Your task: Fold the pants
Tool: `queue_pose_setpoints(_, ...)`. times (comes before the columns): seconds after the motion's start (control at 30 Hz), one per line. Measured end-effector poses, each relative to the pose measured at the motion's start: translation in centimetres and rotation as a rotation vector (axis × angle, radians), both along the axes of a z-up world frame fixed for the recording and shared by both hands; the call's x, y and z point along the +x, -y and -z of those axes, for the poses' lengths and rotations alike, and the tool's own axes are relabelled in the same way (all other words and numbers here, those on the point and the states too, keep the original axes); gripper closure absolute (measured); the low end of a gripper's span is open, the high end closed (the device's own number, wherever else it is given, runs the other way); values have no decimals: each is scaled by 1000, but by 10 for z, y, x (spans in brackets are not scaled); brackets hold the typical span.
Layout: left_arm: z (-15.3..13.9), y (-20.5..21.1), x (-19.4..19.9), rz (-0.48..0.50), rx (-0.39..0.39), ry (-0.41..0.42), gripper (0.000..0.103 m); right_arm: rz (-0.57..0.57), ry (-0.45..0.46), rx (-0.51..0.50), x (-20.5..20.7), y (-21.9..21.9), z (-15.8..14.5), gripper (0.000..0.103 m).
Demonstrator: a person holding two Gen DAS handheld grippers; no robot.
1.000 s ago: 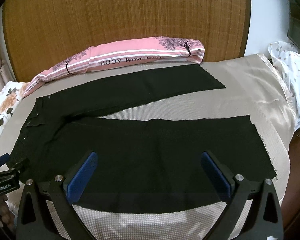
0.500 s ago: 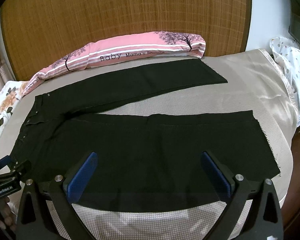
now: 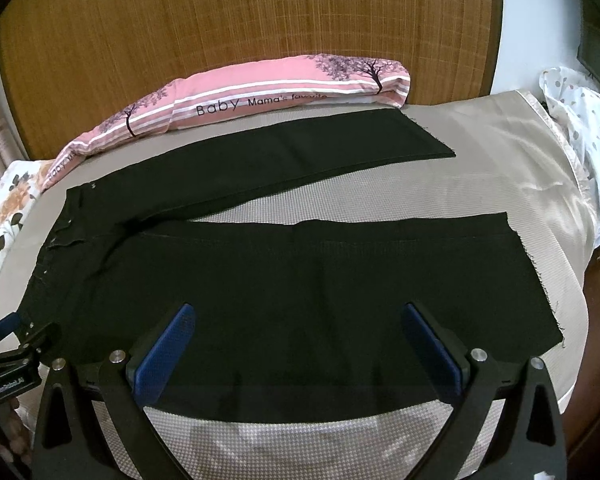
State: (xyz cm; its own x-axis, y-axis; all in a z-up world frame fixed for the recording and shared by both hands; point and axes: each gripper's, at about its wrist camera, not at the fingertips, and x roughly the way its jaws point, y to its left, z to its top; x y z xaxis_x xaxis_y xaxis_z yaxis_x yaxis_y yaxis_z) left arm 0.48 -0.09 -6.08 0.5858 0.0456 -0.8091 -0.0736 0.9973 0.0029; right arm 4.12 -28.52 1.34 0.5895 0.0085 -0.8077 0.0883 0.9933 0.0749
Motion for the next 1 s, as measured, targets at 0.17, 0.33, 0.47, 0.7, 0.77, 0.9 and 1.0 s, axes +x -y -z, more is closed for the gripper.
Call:
queue_pose_setpoints(0.17, 0, 1, 0, 0, 0, 0, 0, 0, 1, 0, 0, -1, 0, 1)
queue_pose_setpoints(0.33, 0, 1, 0, -1, 1, 0, 0, 1, 0, 0, 0, -1, 0, 1)
queue_pose_setpoints(0.47, 0, 1, 0, -1, 2, -1, 0, 2, 0, -1, 0, -1, 0, 1)
queue_pose_setpoints(0.7, 1, -4, -2, -8, -3, 4, 0, 1, -1, -3, 0, -1, 0, 1)
queue_pose_setpoints(0.77, 1, -5, -1, -9, 0, 6, 0, 1, 0, -4, -1, -1, 1, 1)
queue_pose_setpoints(0.9, -3, -10, 3, -15, 7, 7, 0, 3, 11, -4, -1, 0, 1, 1)
queue_pose_setpoints(1.0, -8, -18, 8, -23, 9, 16, 0, 5, 33, -3, 0, 2, 1, 1)
